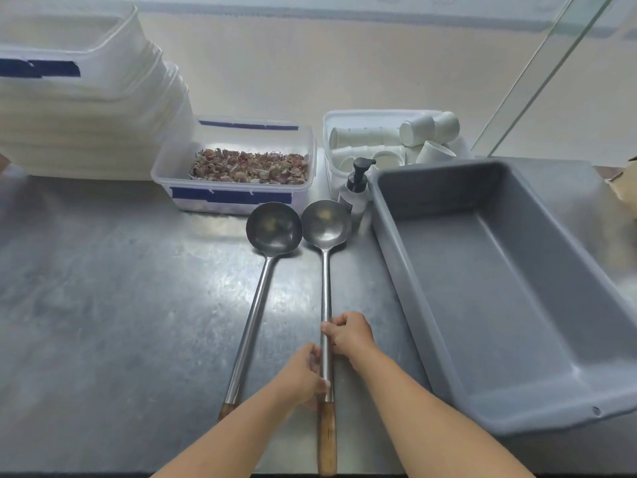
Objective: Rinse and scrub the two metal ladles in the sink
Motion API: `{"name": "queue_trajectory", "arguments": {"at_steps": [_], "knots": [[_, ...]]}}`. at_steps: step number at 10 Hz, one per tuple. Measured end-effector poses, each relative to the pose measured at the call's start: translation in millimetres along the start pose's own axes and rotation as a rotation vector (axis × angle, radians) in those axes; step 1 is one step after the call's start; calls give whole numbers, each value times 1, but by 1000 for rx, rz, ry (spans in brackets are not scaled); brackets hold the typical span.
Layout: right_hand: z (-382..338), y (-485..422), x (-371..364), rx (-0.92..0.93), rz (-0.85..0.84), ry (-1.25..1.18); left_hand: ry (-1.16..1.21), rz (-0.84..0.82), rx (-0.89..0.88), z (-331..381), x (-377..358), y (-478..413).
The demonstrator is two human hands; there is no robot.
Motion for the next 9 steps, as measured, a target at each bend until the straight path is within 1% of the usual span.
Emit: {"name": "queue_trajectory", "arguments": {"at_steps": [1,2,4,5,6,8,9], "knots": [[-2,-4,1,-9,-8,36,-75,28,-11,3,-2,-4],[-3,-3,2,4,-12,88,-104,23,7,1,-2,-4],[-5,4,-3,-1,-46,85,-198,43,5,-2,4,-4],[-11,1,-4,43,-30,137,-209,62,-3,-1,6,-6],[-14,2,-3,80,-4,195,-230,58,1,0,7,-7],[-17,12,-2,202,92,378,-304,57,-53,-7,3,-10],[-30,30,3,223,157,373,-261,126,-88,-5,19,-2]]}}
Point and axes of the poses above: each hand's wrist, its own y-axis away from the middle knuckle, its own x-axis out of the back of the hand, z = x × y, the point moved 5 cm from there along -y, towards the middle knuckle, and after that the axes turned 4 degrees about y, right-handed, at the moved point
